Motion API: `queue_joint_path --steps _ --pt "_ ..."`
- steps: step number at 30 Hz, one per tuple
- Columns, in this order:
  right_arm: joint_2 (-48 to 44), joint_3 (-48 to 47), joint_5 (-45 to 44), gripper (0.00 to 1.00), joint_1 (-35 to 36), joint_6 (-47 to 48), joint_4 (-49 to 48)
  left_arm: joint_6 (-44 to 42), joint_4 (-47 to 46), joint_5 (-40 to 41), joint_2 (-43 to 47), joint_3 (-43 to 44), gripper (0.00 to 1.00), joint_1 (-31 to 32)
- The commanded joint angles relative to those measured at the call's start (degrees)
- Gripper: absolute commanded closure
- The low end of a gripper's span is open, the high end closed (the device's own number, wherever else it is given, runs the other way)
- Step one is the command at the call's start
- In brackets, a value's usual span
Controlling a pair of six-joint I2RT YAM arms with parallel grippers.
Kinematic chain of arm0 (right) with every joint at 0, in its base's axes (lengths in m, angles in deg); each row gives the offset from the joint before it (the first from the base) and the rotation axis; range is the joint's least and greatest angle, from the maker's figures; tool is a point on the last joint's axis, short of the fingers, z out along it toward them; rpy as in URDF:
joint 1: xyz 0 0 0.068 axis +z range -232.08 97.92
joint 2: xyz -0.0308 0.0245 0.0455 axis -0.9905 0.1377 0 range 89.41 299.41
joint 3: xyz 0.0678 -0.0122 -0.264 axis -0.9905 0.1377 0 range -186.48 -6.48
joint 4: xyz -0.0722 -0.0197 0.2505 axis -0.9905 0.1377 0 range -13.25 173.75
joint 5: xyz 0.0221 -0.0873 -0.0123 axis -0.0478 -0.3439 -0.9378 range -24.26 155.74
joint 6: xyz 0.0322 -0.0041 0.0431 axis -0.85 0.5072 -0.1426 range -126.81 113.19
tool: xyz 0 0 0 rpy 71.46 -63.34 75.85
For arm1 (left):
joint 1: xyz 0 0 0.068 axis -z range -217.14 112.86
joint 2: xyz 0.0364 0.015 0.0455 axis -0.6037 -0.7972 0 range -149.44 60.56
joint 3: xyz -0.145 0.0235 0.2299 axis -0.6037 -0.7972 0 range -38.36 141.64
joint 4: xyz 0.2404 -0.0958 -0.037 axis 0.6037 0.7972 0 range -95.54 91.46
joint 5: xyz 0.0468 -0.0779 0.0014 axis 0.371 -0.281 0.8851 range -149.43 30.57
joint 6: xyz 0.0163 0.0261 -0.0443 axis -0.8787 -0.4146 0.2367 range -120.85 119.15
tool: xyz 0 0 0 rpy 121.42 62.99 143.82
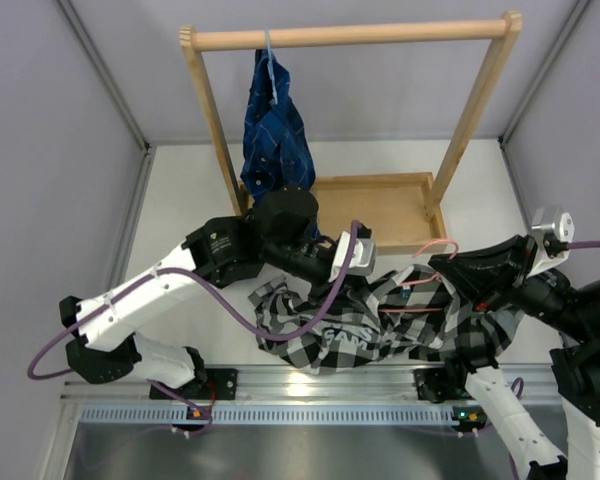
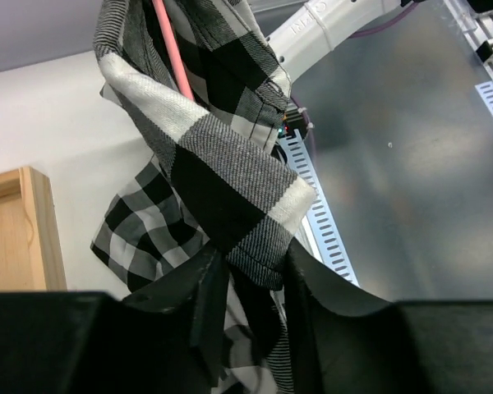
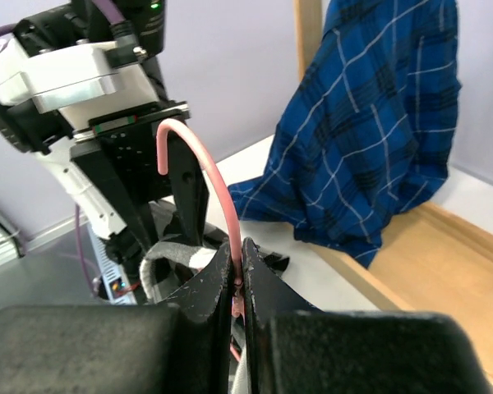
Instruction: Place the shirt on the hanger
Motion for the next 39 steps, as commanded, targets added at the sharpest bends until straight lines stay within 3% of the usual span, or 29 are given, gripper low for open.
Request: queue_joint_path --steps 1,10,11,12,17,19,20,24,25,29,34,39 --pt "-1.24 1.59 4.14 1.0 0.71 -2.95 -6.58 -1.75 -0.09 -2.85 -3.51 2.75 0.66 0.05" --pt "-1.94 3.09 5.81 1.0 0.62 -5.15 -9.94 -0.96 0.0 -2.5 -8.09 4.95 0.66 0.13" --pt "-2.12 3.18 5.38 1.0 0.62 -4.89 -9.76 -0.96 -0.09 -1.98 -7.92 4.69 0.72 0.13" --pt "-2.38 3.18 5.11 1.0 0.62 -4.71 -9.41 -0.96 -0.09 -1.54 -7.83 4.42 1.0 0.13" --pt "-2.91 4.23 2.12 1.0 0.71 -3.57 -8.35 -0.17 -2.72 0.57 -5.11 1.09 1.0 0.05" --pt "-3.26 4.76 1.77 0.82 0.71 -2.78 -8.0 0.01 -3.95 1.19 -3.26 0.21 1.0 0.05" --pt "-3.61 4.68 1.51 0.6 0.62 -1.82 -7.22 -0.17 -4.31 1.28 -2.73 -0.15 1.0 0.05" --pt "-5.11 0.29 -0.16 0.45 0.71 9.41 7.25 -0.78 -4.31 1.02 -0.27 -0.59 1.0 -0.04" --pt "-5.98 -2.07 -0.43 0.39 0.88 14.49 15.99 -1.22 -4.31 0.84 0.78 -0.94 1.0 -0.04" --pt "-10.99 -2.79 -0.52 0.2 5.69 22.96 25.12 -2.1 -4.4 -1.79 3.16 -2.61 1.0 -0.13" --pt "-11.53 -3.94 -1.83 0.21 12.83 27.8 30.31 -2.19 -4.31 -5.49 4.39 -2.44 1.0 -0.13" --pt "-9.5 -5.34 -10.7 0.24 15.3 28.07 29.62 -2.63 -3.08 -5.05 5.53 -1.82 1.0 -0.13"
